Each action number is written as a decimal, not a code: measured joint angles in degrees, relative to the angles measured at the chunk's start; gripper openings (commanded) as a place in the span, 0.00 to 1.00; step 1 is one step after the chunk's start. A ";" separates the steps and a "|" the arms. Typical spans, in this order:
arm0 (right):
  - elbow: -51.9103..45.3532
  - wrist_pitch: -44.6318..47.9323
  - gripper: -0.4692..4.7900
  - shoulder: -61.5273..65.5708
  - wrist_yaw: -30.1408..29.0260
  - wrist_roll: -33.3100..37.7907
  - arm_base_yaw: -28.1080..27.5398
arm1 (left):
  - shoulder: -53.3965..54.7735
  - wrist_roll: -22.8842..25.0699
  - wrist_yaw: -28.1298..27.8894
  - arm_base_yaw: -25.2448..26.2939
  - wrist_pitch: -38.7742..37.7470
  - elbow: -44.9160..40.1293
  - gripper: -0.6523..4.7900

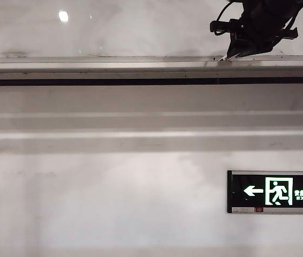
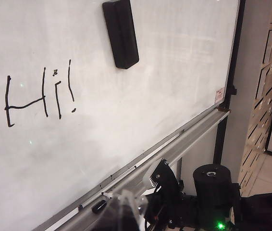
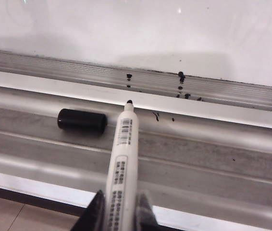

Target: Take a marker from the whiteboard tray, write "Hi!" on the whiteboard, and then put the marker back vertically into the whiteboard tray.

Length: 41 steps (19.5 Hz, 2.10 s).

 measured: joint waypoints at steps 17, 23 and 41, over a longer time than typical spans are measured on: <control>0.07 5.55 0.34 2.89 -0.94 -0.02 -0.09 | 0.00 -0.22 0.04 0.00 -0.02 0.00 0.11; 0.07 6.03 0.43 2.97 -1.05 -0.02 -0.09 | 0.00 -0.22 0.07 0.00 -0.46 0.00 0.11; -0.04 9.99 0.09 -18.01 0.09 -0.20 -0.09 | 0.00 -3.91 -9.90 0.00 2.12 0.00 0.11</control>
